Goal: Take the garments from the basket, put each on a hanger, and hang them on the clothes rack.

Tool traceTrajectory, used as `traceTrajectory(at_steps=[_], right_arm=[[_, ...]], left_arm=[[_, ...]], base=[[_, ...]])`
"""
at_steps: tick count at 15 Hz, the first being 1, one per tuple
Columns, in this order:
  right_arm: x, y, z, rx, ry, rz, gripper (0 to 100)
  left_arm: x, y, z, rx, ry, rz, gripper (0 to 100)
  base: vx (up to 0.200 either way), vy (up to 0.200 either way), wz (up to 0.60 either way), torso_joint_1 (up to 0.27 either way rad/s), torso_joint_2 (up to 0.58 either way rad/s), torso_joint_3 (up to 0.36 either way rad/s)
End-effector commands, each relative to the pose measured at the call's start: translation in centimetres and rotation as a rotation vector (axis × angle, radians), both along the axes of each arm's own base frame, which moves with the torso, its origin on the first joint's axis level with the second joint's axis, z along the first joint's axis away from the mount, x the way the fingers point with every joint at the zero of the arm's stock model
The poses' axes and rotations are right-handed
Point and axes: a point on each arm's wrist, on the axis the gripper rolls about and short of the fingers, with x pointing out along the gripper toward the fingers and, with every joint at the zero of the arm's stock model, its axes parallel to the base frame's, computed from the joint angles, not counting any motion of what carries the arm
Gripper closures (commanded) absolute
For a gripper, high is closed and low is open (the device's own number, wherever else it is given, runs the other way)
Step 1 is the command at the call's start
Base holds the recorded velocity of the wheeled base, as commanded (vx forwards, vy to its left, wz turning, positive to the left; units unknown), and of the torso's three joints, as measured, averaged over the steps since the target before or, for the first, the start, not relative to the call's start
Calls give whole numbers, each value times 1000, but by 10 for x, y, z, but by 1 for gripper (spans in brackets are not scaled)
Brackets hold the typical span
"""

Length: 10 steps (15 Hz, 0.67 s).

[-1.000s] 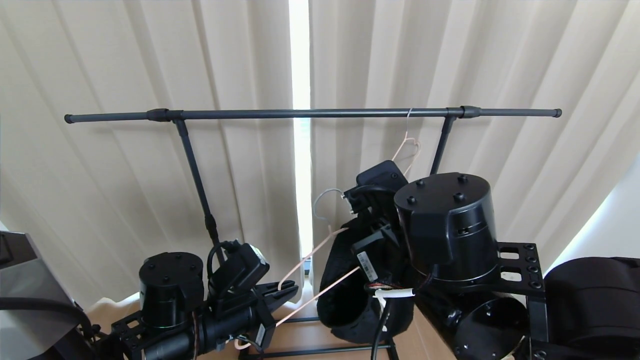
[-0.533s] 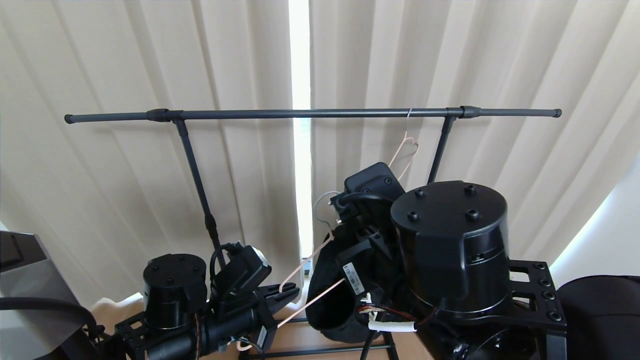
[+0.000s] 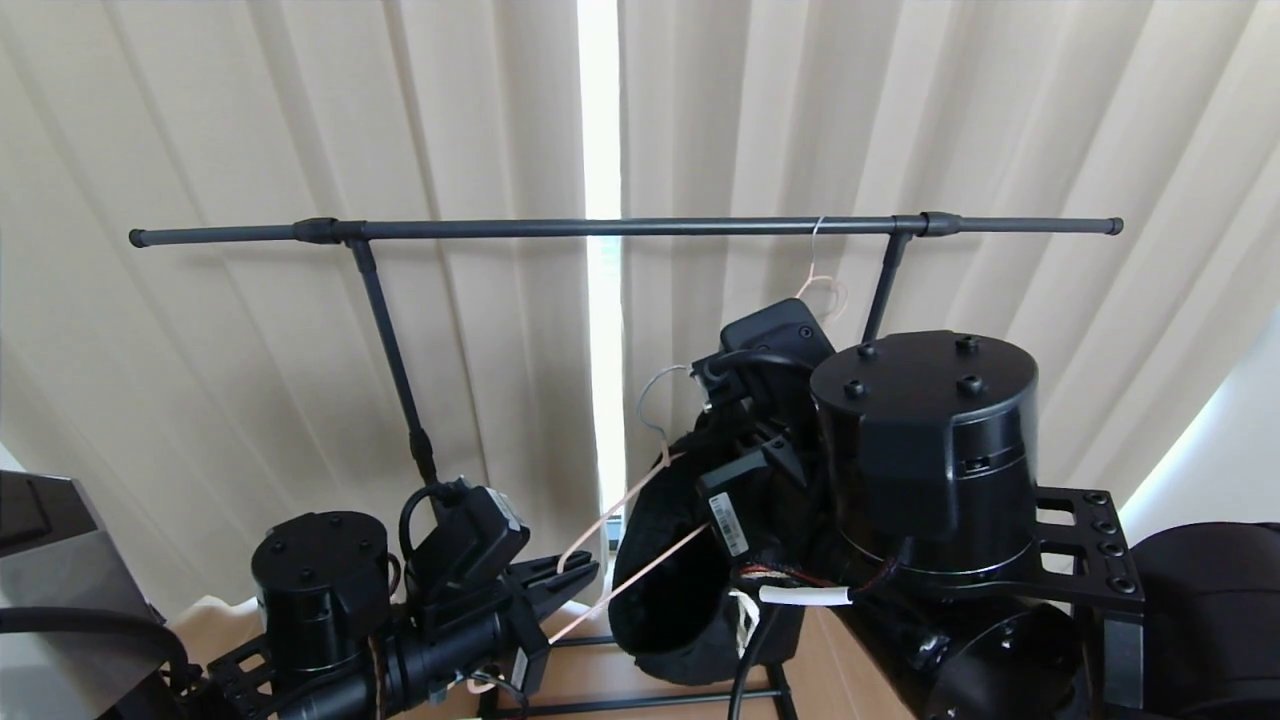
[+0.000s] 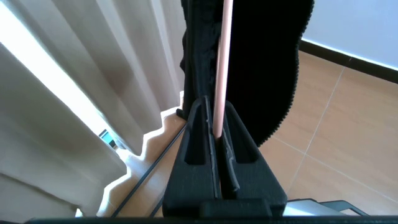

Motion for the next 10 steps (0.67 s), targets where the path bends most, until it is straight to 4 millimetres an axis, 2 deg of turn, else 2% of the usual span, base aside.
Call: traceTrajectory(at_steps=[1, 10], right_arm=[[3, -2, -1, -3, 1, -13, 0], [16, -8, 1, 4, -4, -55, 0]], left_arm=[[-2, 0, -1, 3, 5, -8, 100], [-3, -1, -1, 4, 4, -11, 100]], base=[[0, 0, 0, 0, 0, 0], [0, 0, 0, 0, 0, 0]])
